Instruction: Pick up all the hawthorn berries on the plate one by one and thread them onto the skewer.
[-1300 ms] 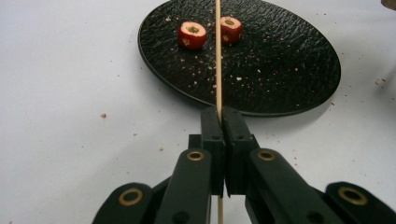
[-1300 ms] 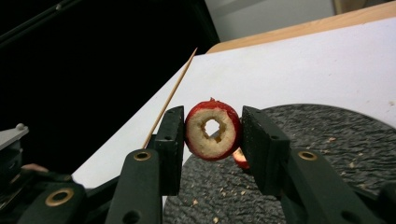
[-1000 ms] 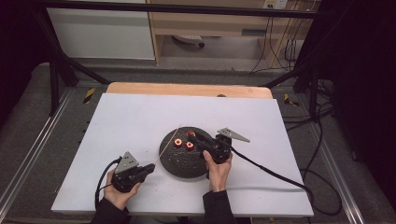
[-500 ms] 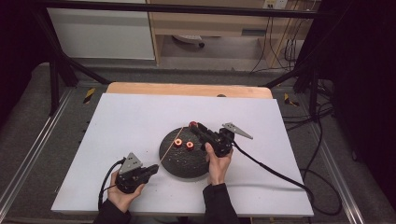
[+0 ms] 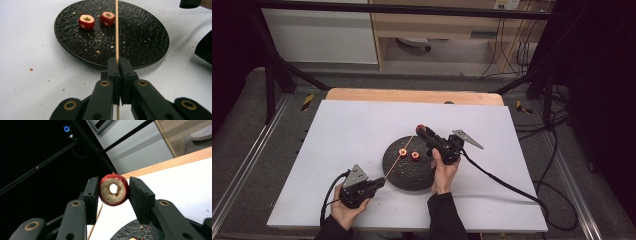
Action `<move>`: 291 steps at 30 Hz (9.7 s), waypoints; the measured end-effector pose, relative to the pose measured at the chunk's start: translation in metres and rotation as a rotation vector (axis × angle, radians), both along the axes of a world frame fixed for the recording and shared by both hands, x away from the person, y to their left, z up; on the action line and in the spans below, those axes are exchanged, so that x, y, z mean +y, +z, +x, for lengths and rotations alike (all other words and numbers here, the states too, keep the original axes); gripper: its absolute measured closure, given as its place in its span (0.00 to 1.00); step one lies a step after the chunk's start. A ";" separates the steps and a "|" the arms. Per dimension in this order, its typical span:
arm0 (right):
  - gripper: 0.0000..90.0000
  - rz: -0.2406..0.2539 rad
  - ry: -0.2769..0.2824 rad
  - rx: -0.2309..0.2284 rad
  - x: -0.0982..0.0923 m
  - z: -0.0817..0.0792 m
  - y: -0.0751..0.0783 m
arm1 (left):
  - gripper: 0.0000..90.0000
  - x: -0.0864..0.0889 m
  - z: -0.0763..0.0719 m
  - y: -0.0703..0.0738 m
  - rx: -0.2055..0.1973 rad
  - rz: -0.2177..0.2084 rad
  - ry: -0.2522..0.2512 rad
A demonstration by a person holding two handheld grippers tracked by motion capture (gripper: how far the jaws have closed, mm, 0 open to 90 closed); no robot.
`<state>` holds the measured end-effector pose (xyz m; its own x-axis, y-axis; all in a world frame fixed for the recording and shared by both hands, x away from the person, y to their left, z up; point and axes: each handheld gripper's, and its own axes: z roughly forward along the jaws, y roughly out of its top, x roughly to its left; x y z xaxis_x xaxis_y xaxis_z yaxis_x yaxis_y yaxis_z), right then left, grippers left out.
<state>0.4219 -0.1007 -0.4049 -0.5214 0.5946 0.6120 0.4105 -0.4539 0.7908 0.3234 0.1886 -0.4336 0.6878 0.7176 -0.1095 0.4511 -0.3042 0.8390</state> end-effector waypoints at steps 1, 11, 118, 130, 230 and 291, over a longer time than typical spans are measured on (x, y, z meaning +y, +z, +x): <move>0.68 0.000 0.000 0.000 0.000 0.000 0.000 | 0.98 0.000 0.000 0.000 0.001 -0.001 -0.001; 0.68 0.027 -0.013 -0.002 0.001 0.000 -0.002 | 0.98 -0.010 -0.002 -0.001 0.004 -0.011 -0.012; 0.35 -0.141 0.124 0.053 -0.005 -0.023 -0.010 | 0.99 -0.045 0.048 0.030 -0.032 -0.029 0.003; 0.07 -0.348 0.190 0.128 -0.024 -0.016 -0.006 | 0.99 -0.016 0.035 0.028 -0.005 0.012 -0.011; 0.69 -1.012 0.456 0.483 0.058 0.060 -0.007 | 0.99 0.055 0.006 0.001 0.062 0.049 0.001; 0.70 -0.488 0.333 0.178 0.020 -0.013 0.013 | 0.99 0.051 0.000 0.005 0.037 0.042 -0.009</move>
<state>0.4091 -0.0802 -0.3924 -0.6420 0.6511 0.4049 0.6127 0.1181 0.7815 0.3235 0.2395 -0.4290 0.6905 0.7157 -0.1050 0.4782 -0.3428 0.8086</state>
